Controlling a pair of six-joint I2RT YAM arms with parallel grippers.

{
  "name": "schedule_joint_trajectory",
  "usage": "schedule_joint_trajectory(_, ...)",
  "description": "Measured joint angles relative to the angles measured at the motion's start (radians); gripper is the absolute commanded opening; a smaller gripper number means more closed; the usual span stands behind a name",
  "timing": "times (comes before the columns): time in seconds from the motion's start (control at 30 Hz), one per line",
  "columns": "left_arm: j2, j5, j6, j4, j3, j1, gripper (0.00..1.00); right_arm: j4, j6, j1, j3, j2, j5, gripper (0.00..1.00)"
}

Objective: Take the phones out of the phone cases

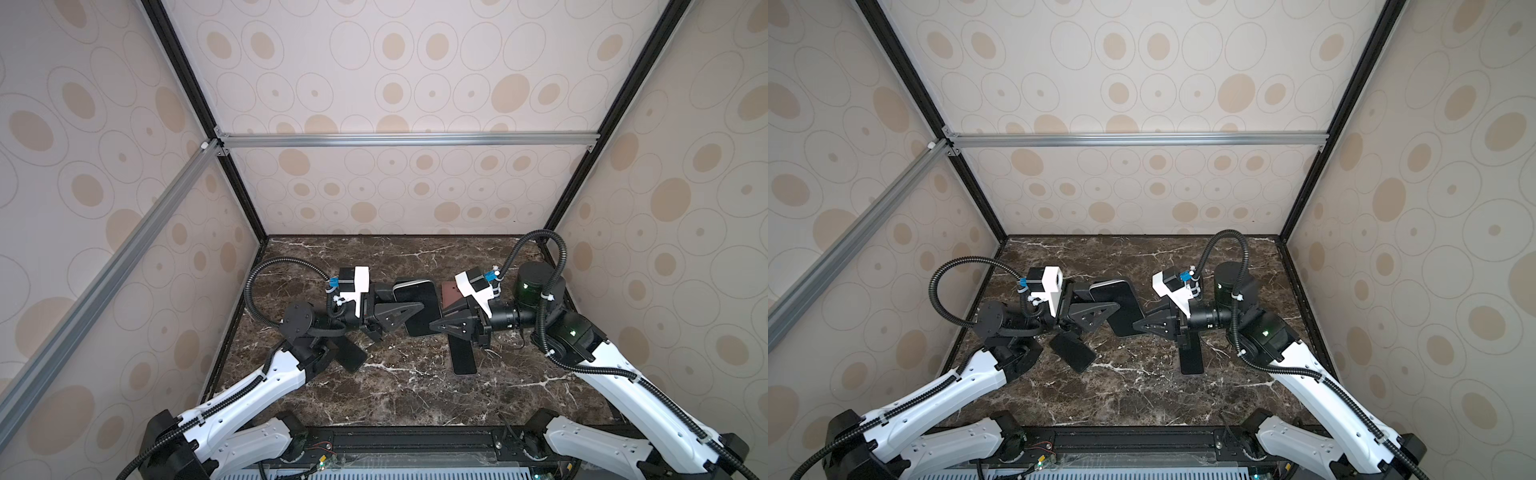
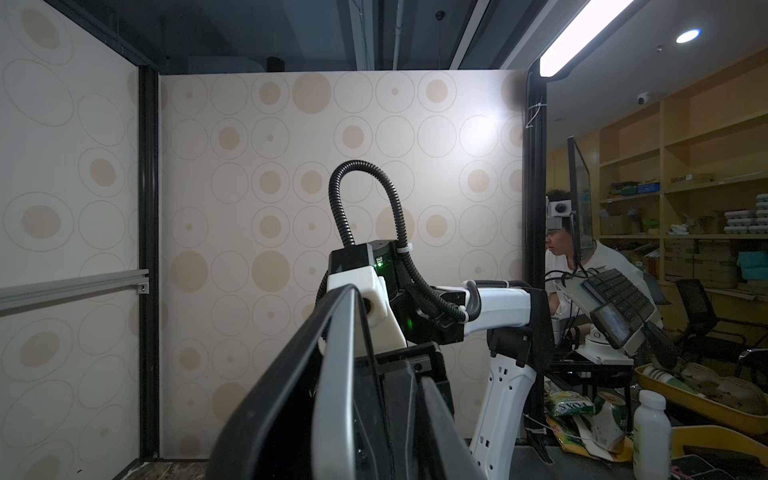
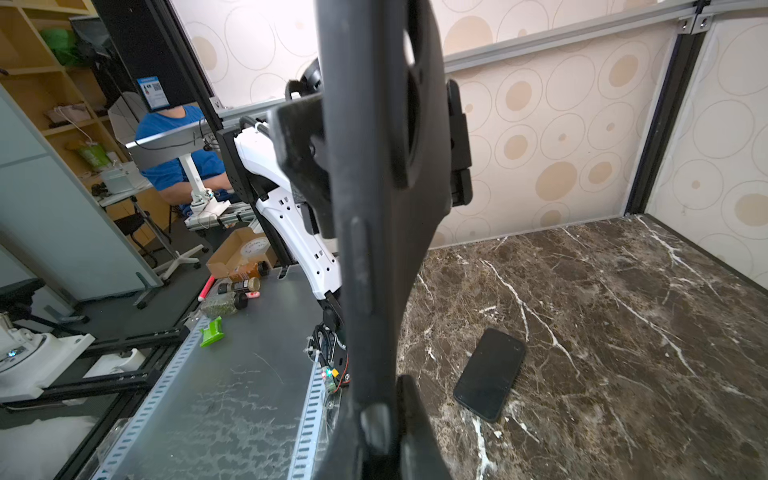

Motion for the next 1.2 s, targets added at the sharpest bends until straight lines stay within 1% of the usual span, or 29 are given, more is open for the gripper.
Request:
schedule_joint_trajectory(0.13,0.021,-0.011,-0.037,0.06,-0.005,0.0,0.15,0.053,0.032,-0.002,-0.012,0.002,-0.024,0.0)
schedule_joint_trajectory(0.23,0.019,-0.017,-0.05,0.046,0.0,0.0,0.02,0.048,-0.008,-0.008,-0.012,0.0,-0.01,0.0)
schedule_joint_trajectory(0.27,0.011,-0.021,-0.041,0.013,0.008,0.0,0.0,0.037,-0.034,-0.013,-0.012,-0.001,-0.002,0.0)
schedule_joint_trajectory(0.37,-0.008,-0.011,0.02,-0.116,0.037,-0.005,0.0,-0.039,-0.111,-0.015,-0.006,-0.013,0.029,0.0)
schedule_joint_trajectory(0.4,-0.014,-0.007,0.045,-0.16,0.046,-0.01,0.0,-0.075,-0.137,-0.014,0.002,-0.016,0.038,0.02)
schedule_joint_trajectory(0.5,-0.033,0.01,0.139,-0.319,0.089,-0.023,0.0,-0.172,-0.207,-0.014,0.021,-0.026,0.061,0.23)
schedule_joint_trajectory(0.57,-0.038,0.036,0.232,-0.442,0.121,-0.031,0.0,-0.238,-0.223,-0.016,0.034,-0.033,0.092,0.44)
schedule_joint_trajectory(0.63,-0.039,0.047,0.326,-0.582,0.147,-0.034,0.0,-0.283,-0.24,-0.017,0.036,-0.05,0.132,0.57)
schedule_joint_trajectory(0.67,-0.038,0.042,0.374,-0.655,0.163,-0.034,0.0,-0.302,-0.246,-0.018,0.036,-0.064,0.153,0.61)
schedule_joint_trajectory(0.8,-0.012,-0.019,0.587,-0.945,0.263,-0.034,0.0,-0.335,-0.237,-0.022,0.034,-0.133,0.263,0.63)
schedule_joint_trajectory(0.9,0.021,-0.082,0.738,-1.099,0.341,-0.034,0.0,-0.333,-0.196,-0.022,0.034,-0.169,0.367,0.62)
schedule_joint_trajectory(0.97,0.035,-0.107,0.833,-1.162,0.362,-0.034,0.0,-0.335,-0.164,-0.022,0.042,-0.175,0.419,0.62)
schedule_joint_trajectory(1.07,0.05,-0.13,0.961,-1.248,0.362,-0.035,0.0,-0.344,-0.136,-0.022,0.075,-0.144,0.437,0.64)
schedule_joint_trajectory(1.2,0.088,-0.134,1.081,-1.349,0.382,-0.04,0.0,-0.356,-0.124,-0.022,0.117,-0.075,0.399,0.64)
